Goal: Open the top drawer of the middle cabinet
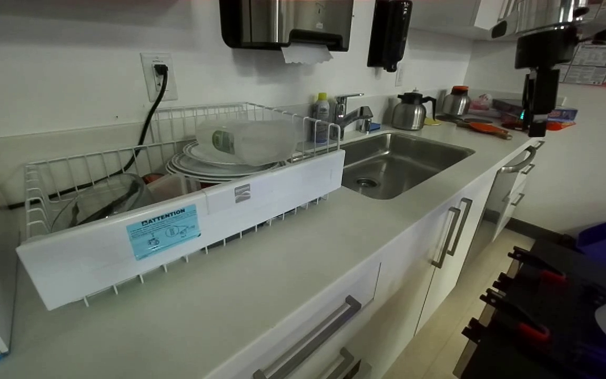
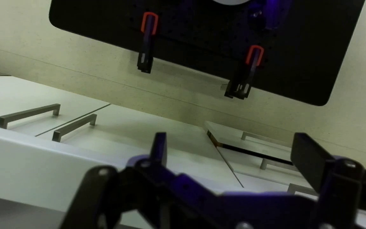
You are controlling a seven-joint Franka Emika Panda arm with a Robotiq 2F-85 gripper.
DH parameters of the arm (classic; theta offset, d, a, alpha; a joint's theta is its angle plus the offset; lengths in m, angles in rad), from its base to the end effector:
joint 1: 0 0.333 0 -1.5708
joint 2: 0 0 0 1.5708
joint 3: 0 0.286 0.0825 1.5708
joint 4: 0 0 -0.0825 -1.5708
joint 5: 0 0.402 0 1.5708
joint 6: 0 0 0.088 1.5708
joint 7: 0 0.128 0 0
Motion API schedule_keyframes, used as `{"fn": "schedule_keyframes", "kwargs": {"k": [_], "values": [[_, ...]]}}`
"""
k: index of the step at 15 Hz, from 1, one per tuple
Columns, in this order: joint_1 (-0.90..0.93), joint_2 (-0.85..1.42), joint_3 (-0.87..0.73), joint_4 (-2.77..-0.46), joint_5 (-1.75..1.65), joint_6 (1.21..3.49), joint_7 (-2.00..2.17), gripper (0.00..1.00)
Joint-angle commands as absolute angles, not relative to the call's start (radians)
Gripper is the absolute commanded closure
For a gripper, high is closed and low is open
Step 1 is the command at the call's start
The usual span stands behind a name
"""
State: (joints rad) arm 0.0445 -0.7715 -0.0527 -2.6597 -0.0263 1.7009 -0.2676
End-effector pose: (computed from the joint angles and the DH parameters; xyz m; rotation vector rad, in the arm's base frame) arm 0.3301 -0.0035 0.4060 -3.0620 -0.4372 0.2867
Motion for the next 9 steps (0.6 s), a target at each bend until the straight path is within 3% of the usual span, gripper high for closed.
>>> {"fn": "schedule_keyframes", "kwargs": {"k": [1,9], "values": [[0.05,-0.768,-0.063,-2.658,-0.029,1.699,-0.264,0.0],[0.323,-0.761,0.033,-2.759,0.285,2.12,-0.317,0.0]]}}
